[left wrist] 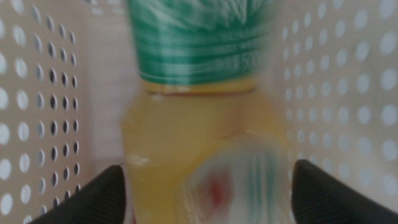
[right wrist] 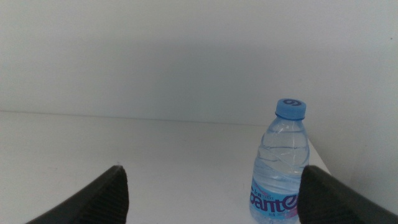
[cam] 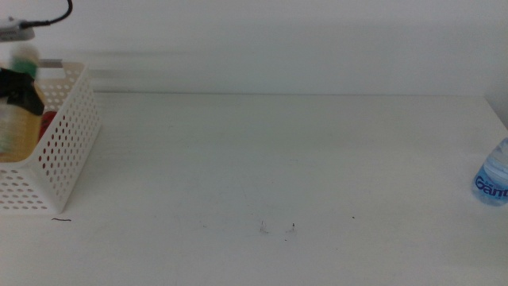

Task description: Use arms to grab the bottles and put them into the dustbin to the left of the table.

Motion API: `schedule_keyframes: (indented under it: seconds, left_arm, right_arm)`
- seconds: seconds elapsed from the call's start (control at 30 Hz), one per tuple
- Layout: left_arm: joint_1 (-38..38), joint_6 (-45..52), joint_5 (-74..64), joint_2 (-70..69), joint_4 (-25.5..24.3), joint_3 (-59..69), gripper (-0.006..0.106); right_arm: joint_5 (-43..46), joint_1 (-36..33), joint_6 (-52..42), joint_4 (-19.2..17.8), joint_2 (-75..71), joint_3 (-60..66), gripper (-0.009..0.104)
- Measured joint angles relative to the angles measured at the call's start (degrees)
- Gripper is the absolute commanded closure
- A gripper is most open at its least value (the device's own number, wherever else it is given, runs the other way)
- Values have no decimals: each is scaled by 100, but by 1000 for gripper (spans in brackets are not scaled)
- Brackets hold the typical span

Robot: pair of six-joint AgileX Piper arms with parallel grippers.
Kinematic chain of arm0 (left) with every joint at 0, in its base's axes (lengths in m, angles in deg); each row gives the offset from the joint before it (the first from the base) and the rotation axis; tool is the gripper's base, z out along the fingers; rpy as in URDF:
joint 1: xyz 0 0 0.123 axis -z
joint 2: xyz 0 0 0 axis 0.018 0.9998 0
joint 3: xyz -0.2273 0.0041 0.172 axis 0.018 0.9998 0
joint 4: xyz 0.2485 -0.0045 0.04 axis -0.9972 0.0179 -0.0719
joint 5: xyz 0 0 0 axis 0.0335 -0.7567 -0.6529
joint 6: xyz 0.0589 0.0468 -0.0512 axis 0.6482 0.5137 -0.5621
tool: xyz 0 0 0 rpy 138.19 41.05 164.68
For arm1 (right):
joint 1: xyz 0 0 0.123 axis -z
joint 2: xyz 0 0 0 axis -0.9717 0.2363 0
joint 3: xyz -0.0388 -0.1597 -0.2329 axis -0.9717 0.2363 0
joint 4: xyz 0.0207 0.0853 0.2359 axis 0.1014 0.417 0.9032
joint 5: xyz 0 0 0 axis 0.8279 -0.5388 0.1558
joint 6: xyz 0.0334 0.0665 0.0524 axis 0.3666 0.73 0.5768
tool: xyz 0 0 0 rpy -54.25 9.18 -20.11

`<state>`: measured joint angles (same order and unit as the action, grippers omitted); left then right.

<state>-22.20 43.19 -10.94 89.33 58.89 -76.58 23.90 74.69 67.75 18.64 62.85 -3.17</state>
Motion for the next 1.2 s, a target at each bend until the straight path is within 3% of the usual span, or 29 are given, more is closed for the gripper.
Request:
schedule_keyframes:
  seconds: [0.33, 0.63, 0.93, 1.2]
  left_arm:
    - [72, -33, -216, -337, 52, -51, 7]
    - [642, -269, -491, -1085, 177, -39, 7]
    - [1504, -233, 171, -2645, 335, 1303, 7]
    - [1847, 1015, 907, -4207, 1316, 2592, 7]
  right_arm:
    - [0, 0, 0, 0, 0, 0, 2]
    - [0, 0, 0, 0, 0, 0, 2]
    - [0, 0, 0, 0, 0, 0, 2]
    - [0, 0, 0, 0, 0, 0, 2]
